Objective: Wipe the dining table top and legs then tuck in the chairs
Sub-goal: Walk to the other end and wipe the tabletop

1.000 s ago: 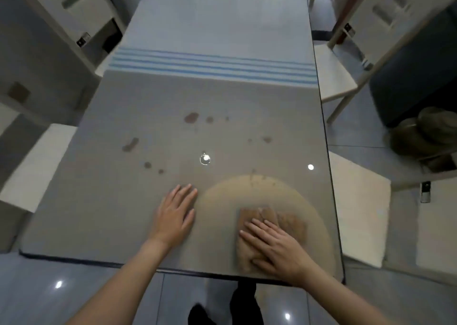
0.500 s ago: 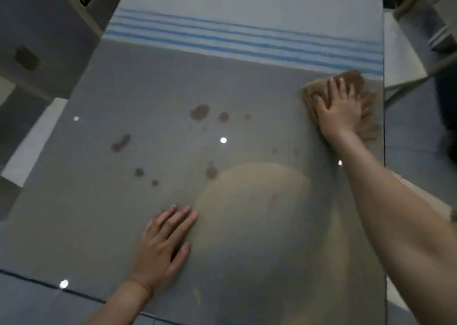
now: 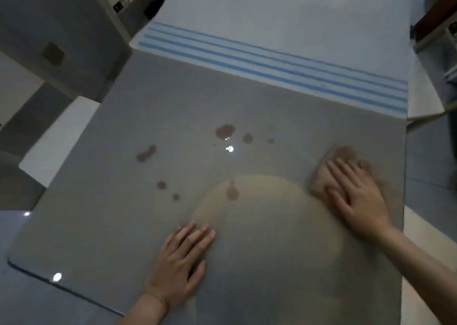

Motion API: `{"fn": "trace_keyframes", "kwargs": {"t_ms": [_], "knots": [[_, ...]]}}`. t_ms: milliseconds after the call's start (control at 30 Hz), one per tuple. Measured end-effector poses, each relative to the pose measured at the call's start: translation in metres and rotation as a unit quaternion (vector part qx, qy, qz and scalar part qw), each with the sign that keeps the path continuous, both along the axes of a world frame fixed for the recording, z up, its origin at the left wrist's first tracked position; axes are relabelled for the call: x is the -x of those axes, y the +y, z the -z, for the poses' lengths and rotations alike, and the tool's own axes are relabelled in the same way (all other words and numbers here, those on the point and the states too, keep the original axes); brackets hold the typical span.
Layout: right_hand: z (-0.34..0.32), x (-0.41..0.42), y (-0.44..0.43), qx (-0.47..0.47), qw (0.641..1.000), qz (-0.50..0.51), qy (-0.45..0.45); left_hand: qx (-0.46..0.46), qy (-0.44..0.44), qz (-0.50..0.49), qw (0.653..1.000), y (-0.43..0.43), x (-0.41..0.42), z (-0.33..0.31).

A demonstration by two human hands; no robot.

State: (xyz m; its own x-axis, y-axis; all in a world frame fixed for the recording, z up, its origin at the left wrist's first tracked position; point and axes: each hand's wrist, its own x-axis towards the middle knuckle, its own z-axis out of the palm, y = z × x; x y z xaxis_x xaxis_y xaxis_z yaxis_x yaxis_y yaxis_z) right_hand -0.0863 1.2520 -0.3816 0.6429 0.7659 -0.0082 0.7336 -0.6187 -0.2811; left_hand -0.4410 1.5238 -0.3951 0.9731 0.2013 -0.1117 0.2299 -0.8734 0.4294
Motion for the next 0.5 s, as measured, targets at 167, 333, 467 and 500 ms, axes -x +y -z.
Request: {"fn": "trace_keyframes", "kwargs": {"t_ms": [167,333,467,500], "knots": [[-0.001,-0.071,0.158,0.011,0.957,0.289,0.037,-0.008,-0.02,0.006,1.0,0.002,0.001,0.001],[0.009,0.106,0.189,0.006,0.994,-0.109,0.0,-0.018,-0.02,0.013,1.0,0.003,0.001,0.004],[-0.008,0.11,0.072,0.062,0.961,-0.269,0.027,-0.01,-0.029,0.012,0.999,0.003,-0.001,0.0],[-0.009,0.084,0.052,0.067,0.967,-0.244,0.022,-0.008,-0.028,0.013,0.999,0.002,-0.001,0.001]]}}
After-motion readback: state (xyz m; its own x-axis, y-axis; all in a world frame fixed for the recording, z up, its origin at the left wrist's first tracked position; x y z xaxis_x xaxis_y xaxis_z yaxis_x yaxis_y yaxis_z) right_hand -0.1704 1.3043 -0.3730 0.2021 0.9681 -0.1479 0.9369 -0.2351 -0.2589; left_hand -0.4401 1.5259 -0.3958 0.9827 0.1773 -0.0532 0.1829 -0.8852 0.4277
